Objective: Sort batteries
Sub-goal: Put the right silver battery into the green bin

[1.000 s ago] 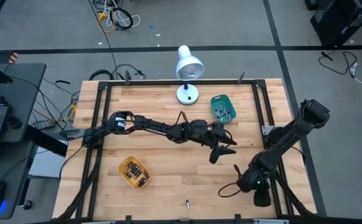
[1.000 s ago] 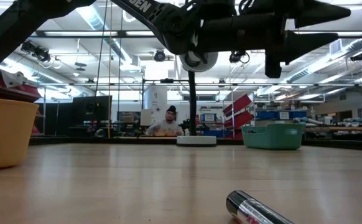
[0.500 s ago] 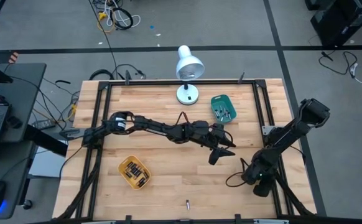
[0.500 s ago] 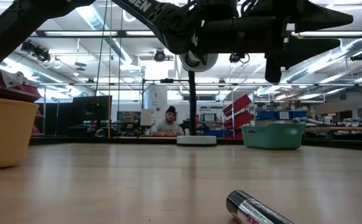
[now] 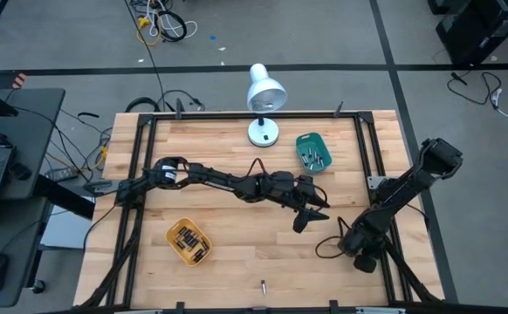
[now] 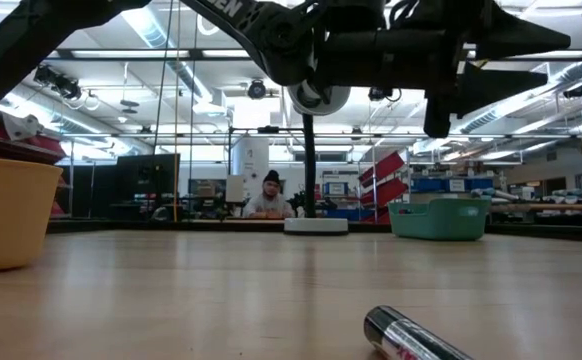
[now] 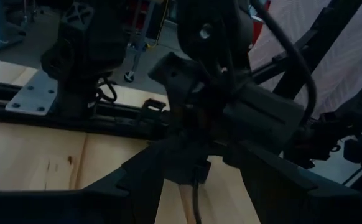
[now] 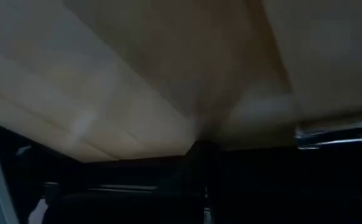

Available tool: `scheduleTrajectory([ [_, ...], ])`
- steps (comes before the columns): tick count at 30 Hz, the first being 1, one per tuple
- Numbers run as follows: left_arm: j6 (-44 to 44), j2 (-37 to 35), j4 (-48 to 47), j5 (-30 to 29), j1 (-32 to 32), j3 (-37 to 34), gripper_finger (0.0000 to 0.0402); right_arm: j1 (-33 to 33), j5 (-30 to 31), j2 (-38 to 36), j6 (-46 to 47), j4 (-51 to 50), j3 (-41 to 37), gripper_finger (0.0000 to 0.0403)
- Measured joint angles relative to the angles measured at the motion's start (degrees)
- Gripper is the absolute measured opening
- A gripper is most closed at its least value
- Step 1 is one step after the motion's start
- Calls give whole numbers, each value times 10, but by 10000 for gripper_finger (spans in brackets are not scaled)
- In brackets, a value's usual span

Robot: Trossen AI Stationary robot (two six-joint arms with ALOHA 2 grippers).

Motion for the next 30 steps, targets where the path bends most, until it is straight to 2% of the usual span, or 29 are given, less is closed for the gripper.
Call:
scheduleTrajectory([
  [3, 0, 0, 3, 0, 1, 0, 215, -14, 2, 0, -28, -19, -1, 0],
  [11, 0, 0, 2, -1, 1, 0, 215, -61, 16, -11, -177, -77, 13, 0],
  [19, -2, 0, 2, -1, 0, 0, 215, -111, 75, -15, -305, -194, 42, 0],
  [25, -18, -4, -5, -1, 0, 0, 215, -149, 98, -16, -343, -253, 47, 2],
  [30, -40, -43, -31, -1, 5, -1, 195, -165, 167, -16, -388, -307, 98, 32],
])
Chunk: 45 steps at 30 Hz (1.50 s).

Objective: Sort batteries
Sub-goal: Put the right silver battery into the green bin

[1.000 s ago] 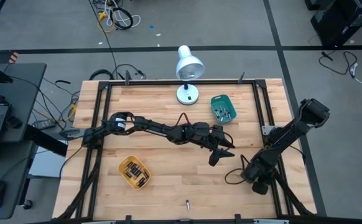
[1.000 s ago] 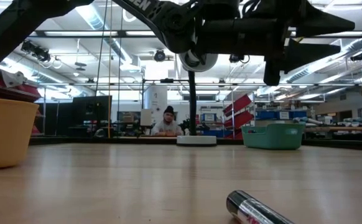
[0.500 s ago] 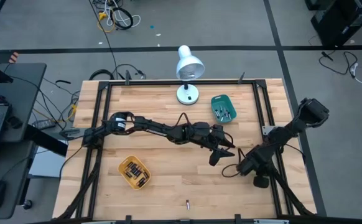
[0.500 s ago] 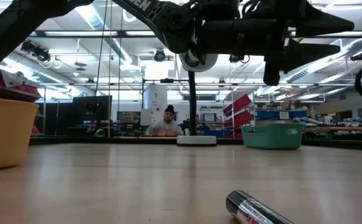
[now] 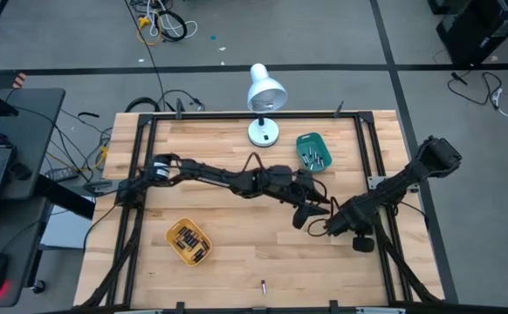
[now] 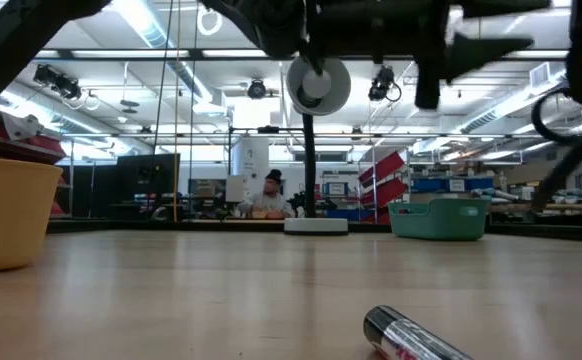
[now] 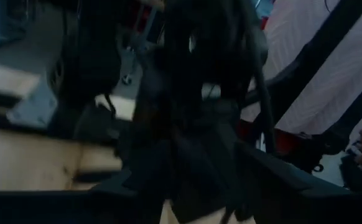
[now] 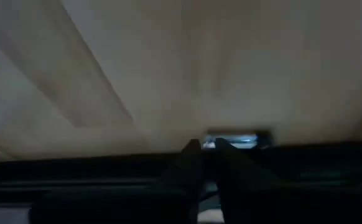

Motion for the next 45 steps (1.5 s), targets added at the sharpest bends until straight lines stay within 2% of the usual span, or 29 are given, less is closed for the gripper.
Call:
scheduleTrajectory([
  [4, 58, -36, -48, -1, 10, 2, 173, -17, 78, -1, -37, -29, 45, 78],
  [6, 72, -47, -75, -2, 16, 1, 167, -27, 96, -1, -41, -31, 52, 106],
  [18, 54, -67, -226, -22, 21, 0, 174, -44, 66, 37, -20, 2, -18, 303],
  [21, 59, -67, -247, -29, 19, 0, 182, -49, 35, 37, -6, 27, -27, 344],
  [25, 59, -67, -239, -29, 19, 0, 191, -47, 21, 37, -6, 39, -37, 377],
  [31, 56, -67, -235, -29, 19, 0, 194, -40, 20, 37, -49, 35, -43, 373],
  [38, 56, -67, -239, -29, 19, 0, 194, -17, 27, 36, -68, 30, -44, 325],
  [45, 56, -67, -242, -28, 19, 0, 194, -12, 40, 36, -24, 38, -45, 266],
])
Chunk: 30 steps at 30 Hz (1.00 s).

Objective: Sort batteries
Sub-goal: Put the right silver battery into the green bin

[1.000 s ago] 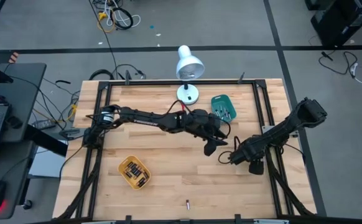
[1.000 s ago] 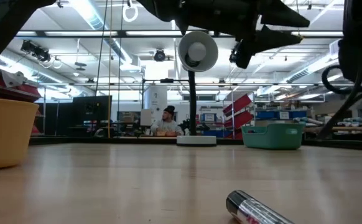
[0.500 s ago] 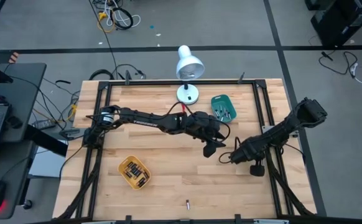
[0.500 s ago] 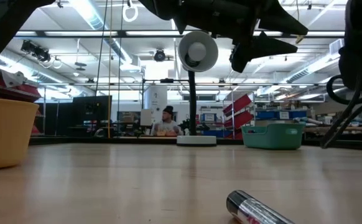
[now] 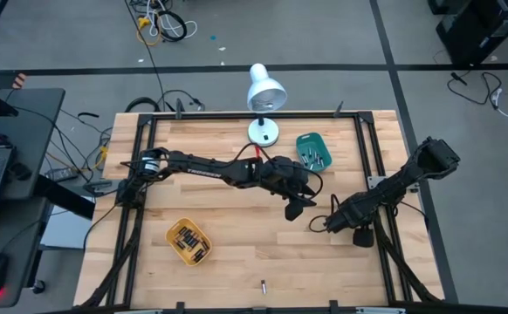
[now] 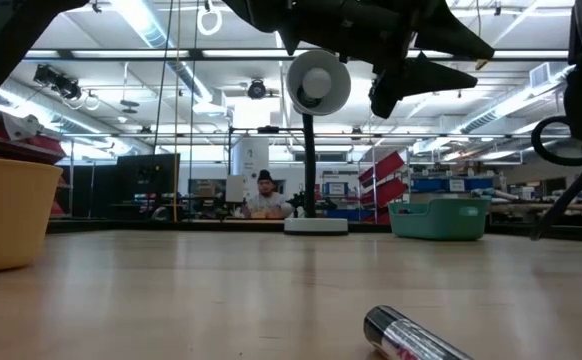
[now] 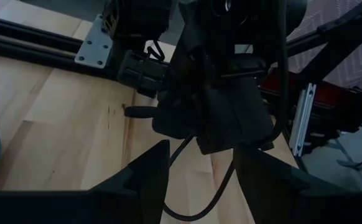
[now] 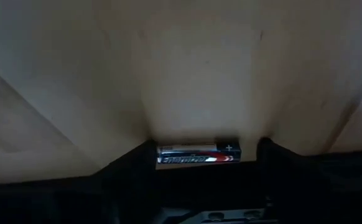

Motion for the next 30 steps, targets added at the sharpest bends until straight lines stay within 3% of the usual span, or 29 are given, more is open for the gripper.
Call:
scheduleTrajectory([
  [15, -9, -1, 5, 3, 0, 1, 193, -2, -10, -1, 17, 5, 0, 188],
  [20, -28, -46, 30, -25, 2, 1, 182, -7, -23, -22, 81, 0, 0, 184],
  [26, -2, -113, 19, -33, 16, 2, 168, -6, -20, -61, 84, -11, 32, 185],
  [30, -8, -156, -8, -24, 22, 2, 168, -10, 18, -82, 78, -46, 80, 183],
])
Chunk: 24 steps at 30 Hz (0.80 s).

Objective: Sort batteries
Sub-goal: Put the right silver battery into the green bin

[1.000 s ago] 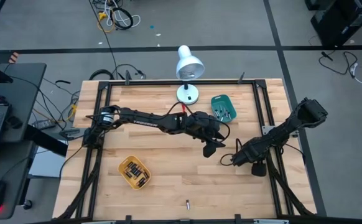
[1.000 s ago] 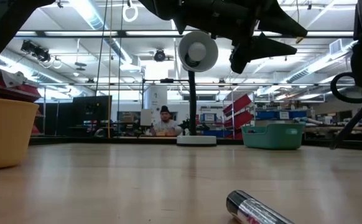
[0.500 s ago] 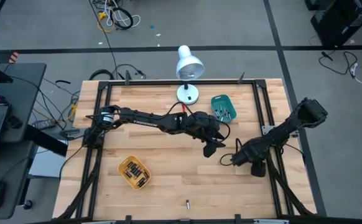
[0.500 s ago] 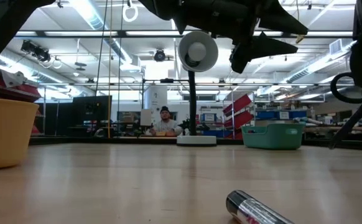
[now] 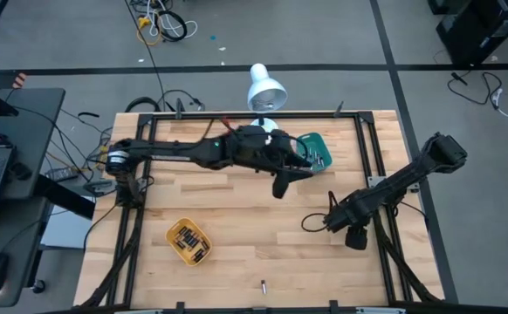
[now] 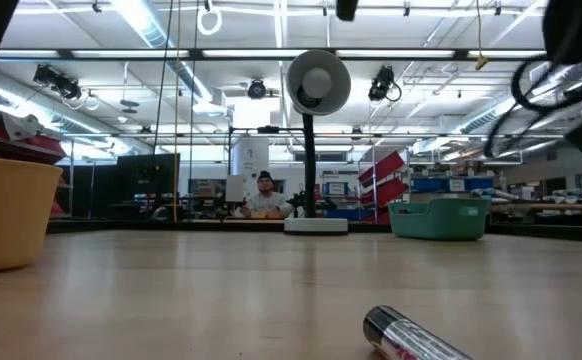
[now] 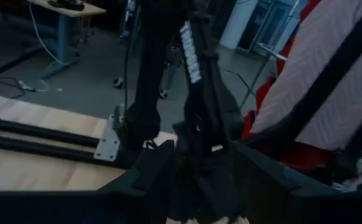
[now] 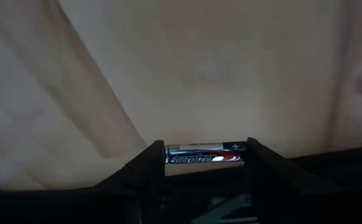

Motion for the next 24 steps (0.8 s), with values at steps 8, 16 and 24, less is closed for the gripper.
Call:
scheduleTrajectory([
  [8, -7, -49, -212, -12, 5, 0, 167, -61, 123, -30, -56, -73, 103, 188],
  [16, -22, -48, -354, 5, -32, -2, 167, -193, 223, -53, -154, -66, 182, 188],
  [24, 10, -17, -350, 8, -95, -2, 167, -378, 228, -46, -258, 8, 194, 188],
])
